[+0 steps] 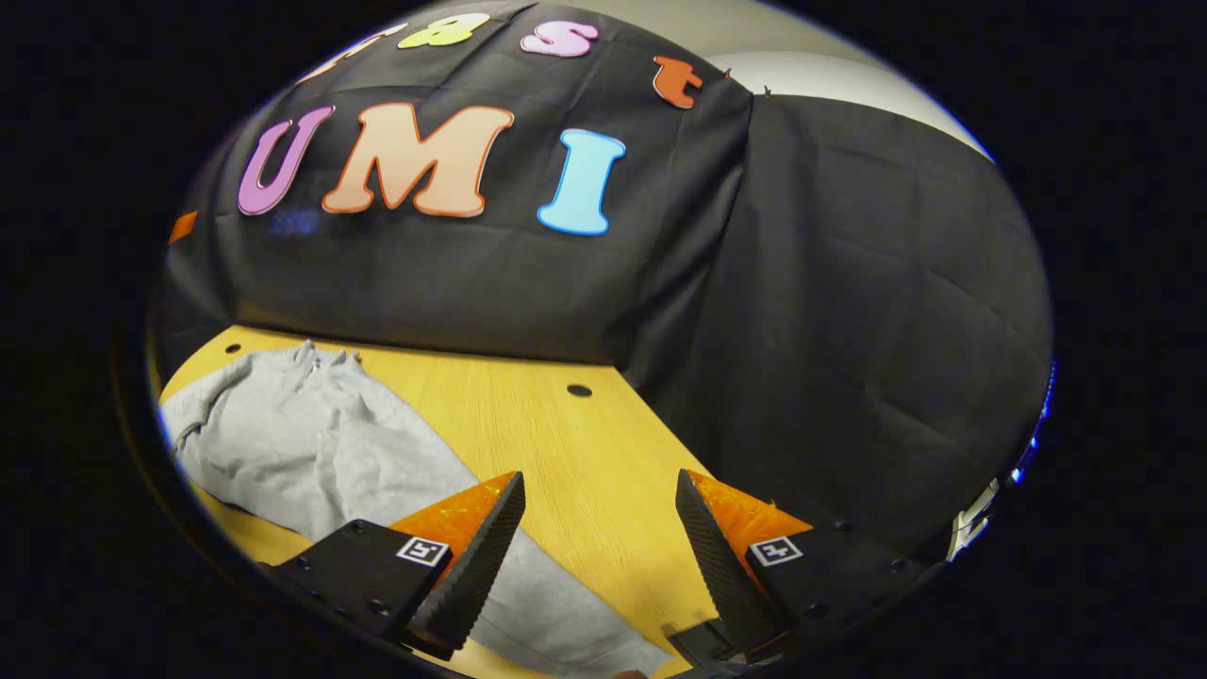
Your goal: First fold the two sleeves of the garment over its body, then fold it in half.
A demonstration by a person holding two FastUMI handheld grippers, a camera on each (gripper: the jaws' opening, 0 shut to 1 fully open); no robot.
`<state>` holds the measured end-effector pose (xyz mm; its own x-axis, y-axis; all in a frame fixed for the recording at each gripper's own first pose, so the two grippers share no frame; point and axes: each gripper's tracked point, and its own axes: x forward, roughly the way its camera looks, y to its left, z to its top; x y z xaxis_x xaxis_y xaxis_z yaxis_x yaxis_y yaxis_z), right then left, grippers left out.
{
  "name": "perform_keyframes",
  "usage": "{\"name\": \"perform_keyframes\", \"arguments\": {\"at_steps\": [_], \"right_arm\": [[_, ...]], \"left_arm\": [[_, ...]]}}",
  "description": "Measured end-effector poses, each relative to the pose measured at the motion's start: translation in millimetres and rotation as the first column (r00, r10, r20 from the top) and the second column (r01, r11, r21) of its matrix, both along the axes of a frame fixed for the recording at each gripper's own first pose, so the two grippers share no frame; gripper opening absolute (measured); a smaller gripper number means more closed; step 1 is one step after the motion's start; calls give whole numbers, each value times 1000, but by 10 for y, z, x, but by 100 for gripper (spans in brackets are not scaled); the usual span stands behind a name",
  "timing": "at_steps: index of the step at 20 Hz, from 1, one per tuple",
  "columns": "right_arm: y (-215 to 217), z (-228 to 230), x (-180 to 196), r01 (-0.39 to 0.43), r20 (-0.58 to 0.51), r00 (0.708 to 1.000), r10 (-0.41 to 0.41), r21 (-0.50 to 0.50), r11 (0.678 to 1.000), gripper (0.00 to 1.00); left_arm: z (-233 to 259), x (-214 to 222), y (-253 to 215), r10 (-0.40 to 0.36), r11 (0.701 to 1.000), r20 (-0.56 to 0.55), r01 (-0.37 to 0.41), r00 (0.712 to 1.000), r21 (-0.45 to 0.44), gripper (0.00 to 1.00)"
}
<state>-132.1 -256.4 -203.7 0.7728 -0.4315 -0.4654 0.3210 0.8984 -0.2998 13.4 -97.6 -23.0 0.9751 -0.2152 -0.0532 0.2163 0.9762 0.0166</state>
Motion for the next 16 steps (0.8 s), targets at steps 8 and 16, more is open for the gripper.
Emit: {"name": "perform_keyframes", "arguments": {"at_steps": [8, 16], "right_arm": [[-179, -840, -709, 68, -238, 970, -43, 96, 993, 100], [-99, -1404, -1204, 144, -420, 907, -35, 230, 963, 100]], "left_arm": [[-84, -61, -218, -36, 999, -22, 37, 999, 21, 96], [-91, -105, -501, -79, 996, -27, 80, 996, 37, 95]]}}
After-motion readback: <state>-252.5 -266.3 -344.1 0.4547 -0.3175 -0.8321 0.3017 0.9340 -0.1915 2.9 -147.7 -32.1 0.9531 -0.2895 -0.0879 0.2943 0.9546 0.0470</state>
